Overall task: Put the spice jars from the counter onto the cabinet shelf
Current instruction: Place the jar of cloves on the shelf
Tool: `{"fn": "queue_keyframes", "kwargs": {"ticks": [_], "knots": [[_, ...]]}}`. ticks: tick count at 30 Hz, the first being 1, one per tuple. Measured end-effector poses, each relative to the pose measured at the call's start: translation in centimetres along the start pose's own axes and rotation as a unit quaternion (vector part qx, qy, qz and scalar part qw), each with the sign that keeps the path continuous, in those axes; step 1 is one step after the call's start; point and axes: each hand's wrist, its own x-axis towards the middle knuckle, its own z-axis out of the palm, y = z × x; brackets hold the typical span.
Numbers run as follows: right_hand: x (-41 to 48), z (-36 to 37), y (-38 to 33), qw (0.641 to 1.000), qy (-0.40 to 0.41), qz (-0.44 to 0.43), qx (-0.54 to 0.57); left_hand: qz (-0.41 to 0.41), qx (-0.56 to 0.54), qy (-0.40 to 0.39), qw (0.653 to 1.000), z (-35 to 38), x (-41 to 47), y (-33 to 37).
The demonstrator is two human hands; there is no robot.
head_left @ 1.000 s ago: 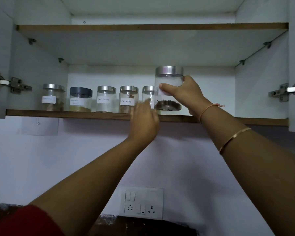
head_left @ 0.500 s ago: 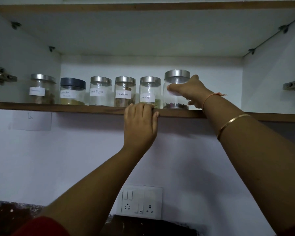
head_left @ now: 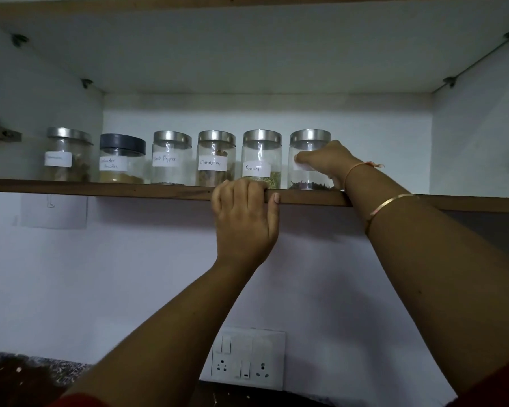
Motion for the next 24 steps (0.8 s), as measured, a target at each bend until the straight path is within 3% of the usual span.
{"fn": "queue_keyframes", "kwargs": {"ticks": [6,11,14,18,24], "knots": [[-0.4,-0.2,0.1,0.998,-0.015,0.050,-0.024,0.005,0.014,-0.029,0.999,-0.5,0.0,0.2],[-2.7,-1.4,-1.0,0.981,-0.063,0.075,-0.167,-0.013,0.016,-0.085,0.996,-1.7,0.2,0.9],[-4.5,-1.9,-1.6,0.982,-0.039,0.053,-0.178,0.005,0.029,-0.121,0.992,-2.3,-0.1,0.9],[-7.0,-1.4,-1.5,0.958,0.026,-0.022,-0.285,0.021,0.042,-0.170,0.984,-3.1,-0.7,0.7],[-12.4,1.0,0.2,0.961,0.095,-0.151,-0.210,0.008,0.027,-0.207,0.978,-4.0,-2.3,1.1]]}}
